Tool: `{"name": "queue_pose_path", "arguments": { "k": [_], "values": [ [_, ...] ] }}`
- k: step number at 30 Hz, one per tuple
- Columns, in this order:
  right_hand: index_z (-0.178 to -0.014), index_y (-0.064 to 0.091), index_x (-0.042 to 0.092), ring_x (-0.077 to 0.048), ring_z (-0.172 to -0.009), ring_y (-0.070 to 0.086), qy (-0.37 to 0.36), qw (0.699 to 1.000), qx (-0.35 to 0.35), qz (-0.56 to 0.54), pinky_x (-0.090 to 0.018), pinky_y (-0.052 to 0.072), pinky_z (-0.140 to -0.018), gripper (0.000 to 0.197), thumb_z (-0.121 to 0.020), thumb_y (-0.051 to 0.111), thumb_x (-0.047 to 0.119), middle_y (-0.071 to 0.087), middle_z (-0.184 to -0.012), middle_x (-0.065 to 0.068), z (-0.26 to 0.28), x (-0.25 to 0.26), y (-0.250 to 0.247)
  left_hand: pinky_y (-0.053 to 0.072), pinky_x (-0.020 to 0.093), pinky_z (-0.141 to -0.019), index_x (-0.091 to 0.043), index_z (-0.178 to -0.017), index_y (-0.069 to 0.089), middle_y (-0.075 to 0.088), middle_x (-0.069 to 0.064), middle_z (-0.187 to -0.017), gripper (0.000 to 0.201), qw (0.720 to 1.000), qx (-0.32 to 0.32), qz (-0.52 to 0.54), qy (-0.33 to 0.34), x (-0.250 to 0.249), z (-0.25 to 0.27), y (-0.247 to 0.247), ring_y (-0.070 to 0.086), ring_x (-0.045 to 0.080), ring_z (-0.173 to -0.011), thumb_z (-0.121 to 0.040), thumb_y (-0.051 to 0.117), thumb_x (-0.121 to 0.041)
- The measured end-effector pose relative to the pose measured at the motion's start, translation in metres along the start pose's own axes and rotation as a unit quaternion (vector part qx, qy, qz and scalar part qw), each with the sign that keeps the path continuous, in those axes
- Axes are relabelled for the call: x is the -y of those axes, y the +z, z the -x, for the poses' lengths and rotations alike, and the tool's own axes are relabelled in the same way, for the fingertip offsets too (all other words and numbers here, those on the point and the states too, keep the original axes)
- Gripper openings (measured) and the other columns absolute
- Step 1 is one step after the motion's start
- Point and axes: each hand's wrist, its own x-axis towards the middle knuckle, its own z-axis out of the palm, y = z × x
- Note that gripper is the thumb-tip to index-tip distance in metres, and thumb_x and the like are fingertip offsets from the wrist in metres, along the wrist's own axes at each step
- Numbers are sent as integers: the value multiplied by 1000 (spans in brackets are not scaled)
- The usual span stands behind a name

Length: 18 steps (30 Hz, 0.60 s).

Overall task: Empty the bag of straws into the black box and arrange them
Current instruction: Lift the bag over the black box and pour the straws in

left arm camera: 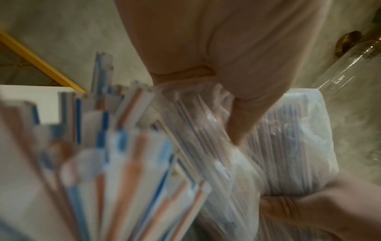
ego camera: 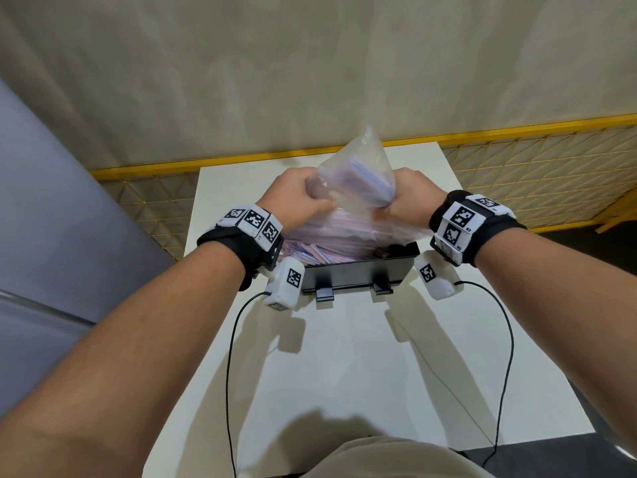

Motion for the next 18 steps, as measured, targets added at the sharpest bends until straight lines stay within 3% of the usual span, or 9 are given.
{"name": "queue_pose_path", "arguments": {
  "k": [2,5,8,11,13,15,16,18],
  "values": [
    [-108,66,18,-26,-90,62,2,999,-15,-30,-26,41,-74,41,-71,82,20,67,-98,-4,1,-2,1,56,33,-92,-17,-101,76,77,-3,-101,27,1000,2,-21,-7,-1,0,-1,73,16,-97,-78,88,-25],
    [-119,59,24,-23,-94,62,-4,997,-31,-67,-28,46,-76,63,-62,88,26,67,-106,0,4,-5,2,57,37,-89,-8,-94,76,78,5,-94,10,997,-19,-69,5,-1,-2,-1,72,25,-94,-88,80,-16],
    [-124,53,21,-23,-94,61,0,998,-18,-53,-32,49,-79,77,-59,93,37,65,-109,1,7,-17,3,55,36,-91,-8,-99,72,77,2,-90,7,999,-10,-46,-1,1,-1,1,73,23,-92,-98,68,-13],
    [-119,56,19,-26,-89,63,26,998,-27,-57,-31,48,-73,70,-63,92,39,65,-104,-2,11,-33,1,45,30,-74,-17,-102,60,71,1,-88,5,999,-11,-37,3,2,1,2,65,17,-75,-105,56,-18],
    [-116,57,19,-20,-83,65,47,993,-22,-105,-28,47,-66,66,-64,93,37,65,-99,0,16,-41,1,35,26,-67,-18,-103,54,61,0,-85,4,999,-22,-38,4,1,2,2,53,17,-73,-107,52,-17],
    [-114,57,19,-17,-81,63,55,992,-3,-112,-25,44,-63,63,-65,93,33,63,-96,1,18,-44,2,38,21,-61,-17,-105,53,56,-7,-80,5,1000,-23,-14,2,1,1,2,51,11,-71,-108,50,-14],
    [-112,57,18,-19,-81,62,55,994,8,-97,-25,43,-62,60,-66,93,29,63,-95,0,19,-45,4,40,16,-61,-17,-105,53,56,-9,-79,7,1000,-18,0,-2,1,1,2,51,7,-71,-108,50,-12],
    [-104,60,15,-24,-81,62,51,996,16,-66,-25,41,-61,48,-68,91,23,64,-92,-3,18,-45,5,44,23,-71,-17,-108,57,61,-7,-83,13,999,-7,33,-12,1,-1,2,55,9,-74,-104,53,-5]
  ]
}}
